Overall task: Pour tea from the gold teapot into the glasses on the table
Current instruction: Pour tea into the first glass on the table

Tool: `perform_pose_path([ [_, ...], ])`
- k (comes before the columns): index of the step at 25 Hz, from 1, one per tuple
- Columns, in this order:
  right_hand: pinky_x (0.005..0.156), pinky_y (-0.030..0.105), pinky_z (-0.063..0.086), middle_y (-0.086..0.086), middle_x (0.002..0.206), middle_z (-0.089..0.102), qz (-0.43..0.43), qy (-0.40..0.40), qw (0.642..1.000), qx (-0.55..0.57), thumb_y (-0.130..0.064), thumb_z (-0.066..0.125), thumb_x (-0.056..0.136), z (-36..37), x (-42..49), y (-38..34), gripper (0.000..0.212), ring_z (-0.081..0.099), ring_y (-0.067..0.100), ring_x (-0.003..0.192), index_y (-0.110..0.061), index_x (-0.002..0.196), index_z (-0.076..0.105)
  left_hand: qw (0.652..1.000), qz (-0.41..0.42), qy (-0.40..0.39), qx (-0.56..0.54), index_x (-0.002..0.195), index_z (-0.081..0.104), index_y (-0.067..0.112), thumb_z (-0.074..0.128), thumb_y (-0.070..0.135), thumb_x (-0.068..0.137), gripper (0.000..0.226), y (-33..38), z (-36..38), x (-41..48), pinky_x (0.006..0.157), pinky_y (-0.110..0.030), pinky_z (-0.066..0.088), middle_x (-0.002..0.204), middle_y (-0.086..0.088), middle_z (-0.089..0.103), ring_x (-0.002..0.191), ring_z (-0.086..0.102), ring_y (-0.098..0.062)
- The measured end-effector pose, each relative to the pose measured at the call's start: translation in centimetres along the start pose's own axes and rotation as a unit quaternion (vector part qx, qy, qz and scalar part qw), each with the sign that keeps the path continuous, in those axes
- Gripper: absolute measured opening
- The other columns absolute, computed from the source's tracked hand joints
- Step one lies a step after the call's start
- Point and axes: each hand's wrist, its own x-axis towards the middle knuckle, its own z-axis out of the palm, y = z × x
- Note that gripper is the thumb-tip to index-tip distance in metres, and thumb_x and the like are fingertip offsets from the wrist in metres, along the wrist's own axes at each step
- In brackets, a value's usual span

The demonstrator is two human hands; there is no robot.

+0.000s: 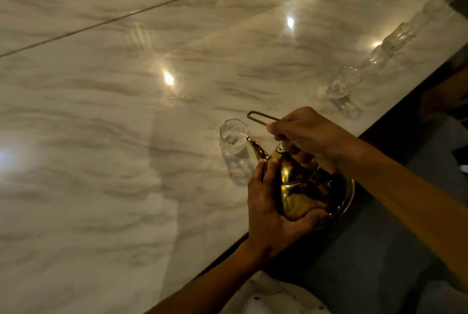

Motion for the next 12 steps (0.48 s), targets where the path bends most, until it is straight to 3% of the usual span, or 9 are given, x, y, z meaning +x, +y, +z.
perform_pose_path([
  [8,0.03,0.016,0.023,0.0,0.04,0.038,0.01,0.012,1.0,-0.025,-0.02,0.055,0.089,0.3,1.0,-0.8,0.024,0.026,0.008,0.025,-0.003,0.072,0.058,1.0,-0.005,0.0,-0.025,0.148,0.027,0.027,0.067,0.074,0.069,0.101,0.2,-0.5,0.8,0.105,-0.056,0.045,0.148,-0.009,0.037,0.14,0.037,-0.031],
  [12,0.028,0.013,0.025,-0.006,0.029,0.041,0.002,0.015,0.999,-0.04,-0.02,0.055,0.089,0.4,1.5,-0.9,0.025,0.031,0.005,0.02,-0.003,0.071,0.059,0.999,-0.02,-0.008,-0.041,0.149,0.026,0.028,0.071,0.071,0.068,0.102,0.0,-0.5,0.8,0.104,-0.056,0.045,0.149,-0.01,0.036,0.139,0.038,-0.031],
])
